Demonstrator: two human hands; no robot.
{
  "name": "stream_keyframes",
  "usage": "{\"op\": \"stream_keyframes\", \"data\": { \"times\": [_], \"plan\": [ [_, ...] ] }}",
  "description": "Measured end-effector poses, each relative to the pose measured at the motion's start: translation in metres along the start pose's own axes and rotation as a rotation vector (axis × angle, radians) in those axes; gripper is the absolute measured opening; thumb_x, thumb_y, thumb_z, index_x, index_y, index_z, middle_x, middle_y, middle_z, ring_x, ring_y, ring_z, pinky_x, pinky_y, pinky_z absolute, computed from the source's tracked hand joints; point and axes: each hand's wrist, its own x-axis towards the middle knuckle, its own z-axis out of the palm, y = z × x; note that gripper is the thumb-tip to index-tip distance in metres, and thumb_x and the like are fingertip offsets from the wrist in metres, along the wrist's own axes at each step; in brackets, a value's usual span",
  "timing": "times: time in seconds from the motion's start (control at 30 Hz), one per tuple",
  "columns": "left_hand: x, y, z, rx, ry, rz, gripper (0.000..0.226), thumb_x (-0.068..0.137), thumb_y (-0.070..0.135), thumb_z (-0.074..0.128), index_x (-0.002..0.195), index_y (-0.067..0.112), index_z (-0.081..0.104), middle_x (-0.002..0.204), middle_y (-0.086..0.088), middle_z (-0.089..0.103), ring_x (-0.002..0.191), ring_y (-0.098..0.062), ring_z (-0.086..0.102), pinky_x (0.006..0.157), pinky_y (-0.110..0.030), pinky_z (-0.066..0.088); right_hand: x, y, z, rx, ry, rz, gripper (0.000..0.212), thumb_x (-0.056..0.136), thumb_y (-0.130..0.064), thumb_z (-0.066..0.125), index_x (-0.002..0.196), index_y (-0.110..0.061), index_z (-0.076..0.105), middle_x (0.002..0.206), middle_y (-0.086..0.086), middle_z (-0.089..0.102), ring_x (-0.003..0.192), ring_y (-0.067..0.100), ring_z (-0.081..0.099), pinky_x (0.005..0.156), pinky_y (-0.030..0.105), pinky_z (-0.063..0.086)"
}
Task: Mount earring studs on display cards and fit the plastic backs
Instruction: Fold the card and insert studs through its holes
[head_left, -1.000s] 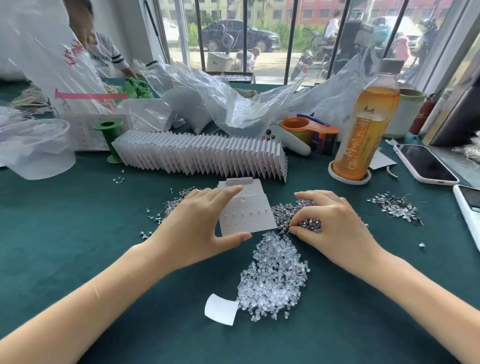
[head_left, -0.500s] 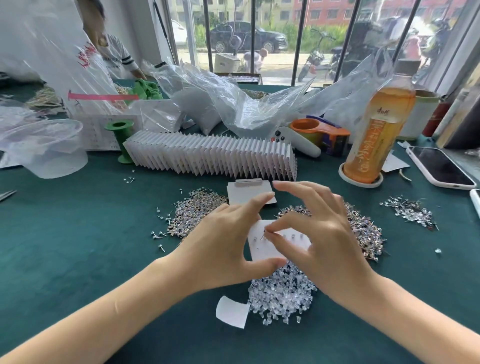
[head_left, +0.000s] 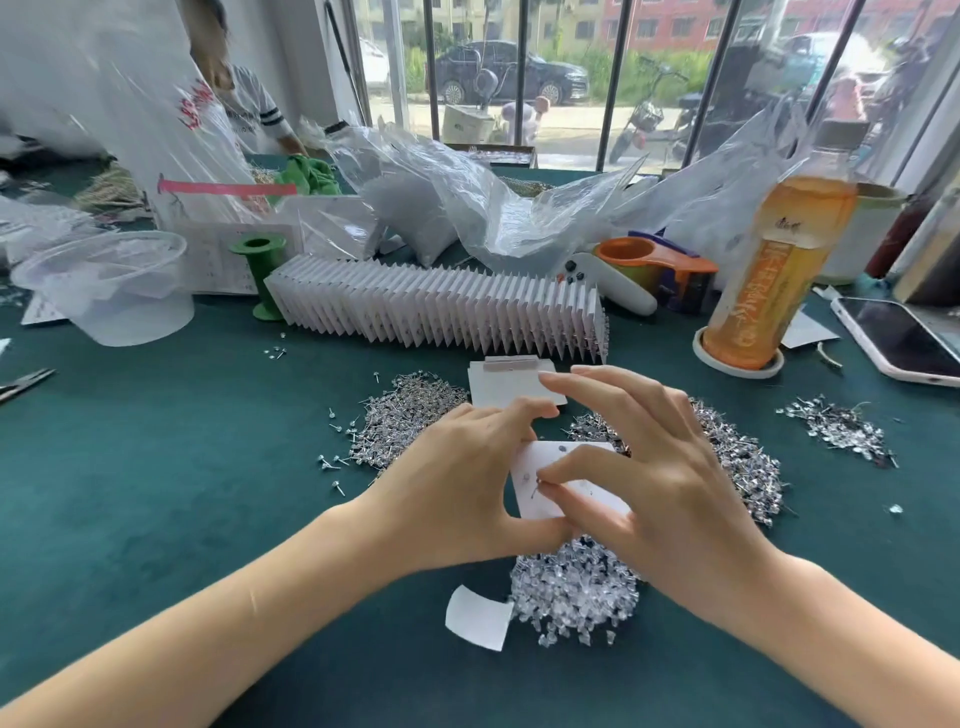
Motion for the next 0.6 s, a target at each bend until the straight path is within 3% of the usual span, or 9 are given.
{"op": "stream_keyframes", "data": {
  "times": [0.17, 0.3, 0.37, 0.47, 0.6],
  "plan": [
    [0.002, -0.001, -0.001, -0.008, 0.012, 0.004, 0.079, 0.064, 0.064, 0.055, 0.129, 0.020, 0.044, 0.096, 0.009, 0.062, 0.082, 0.005, 0.035, 0.078, -0.011, 0.028, 0.000, 0.004, -0.001, -0.029, 0.008, -0.067, 0.009, 0.082, -0.025, 0.069, 0.078, -0.016, 0.070, 0.133, 0.007, 0.055, 0.128, 0.024, 0.044, 0.104, 0.031, 0.029],
    [0.001, -0.002, 0.002, 0.013, -0.004, 0.002, 0.065, 0.065, 0.054, 0.067, 0.116, 0.023, 0.043, 0.090, 0.006, 0.062, 0.079, -0.011, 0.049, 0.074, -0.017, 0.033, -0.001, 0.005, -0.001, -0.003, -0.068, -0.102, 0.011, 0.084, -0.026, 0.066, 0.079, -0.019, 0.072, 0.131, 0.007, 0.057, 0.127, 0.024, 0.045, 0.100, 0.035, 0.037],
    [0.001, -0.004, 0.003, 0.011, -0.018, 0.003, 0.068, 0.065, 0.055, 0.067, 0.121, 0.023, 0.042, 0.093, 0.006, 0.062, 0.083, -0.014, 0.052, 0.076, -0.015, 0.034, 0.000, 0.006, -0.003, 0.043, -0.093, -0.077, 0.010, 0.083, -0.029, 0.068, 0.082, -0.020, 0.074, 0.131, 0.005, 0.057, 0.126, 0.022, 0.045, 0.098, 0.037, 0.039],
    [0.001, -0.007, 0.003, -0.052, -0.032, -0.026, 0.078, 0.065, 0.066, 0.060, 0.130, 0.030, 0.036, 0.103, 0.012, 0.060, 0.088, 0.001, 0.044, 0.080, -0.006, 0.030, 0.002, 0.006, -0.009, 0.130, -0.054, 0.057, 0.021, 0.084, -0.036, 0.062, 0.092, -0.022, 0.075, 0.130, -0.001, 0.057, 0.125, 0.018, 0.046, 0.102, 0.034, 0.035],
    [0.002, -0.014, 0.004, -0.063, -0.029, -0.091, 0.079, 0.063, 0.078, 0.053, 0.128, 0.038, 0.032, 0.114, 0.010, 0.059, 0.094, 0.000, 0.043, 0.080, -0.018, 0.032, 0.006, 0.018, -0.021, 0.189, 0.097, 0.351, 0.016, 0.082, -0.038, 0.070, 0.092, -0.025, 0.072, 0.122, -0.009, 0.059, 0.119, 0.008, 0.045, 0.102, 0.025, 0.028]
  ]
}}
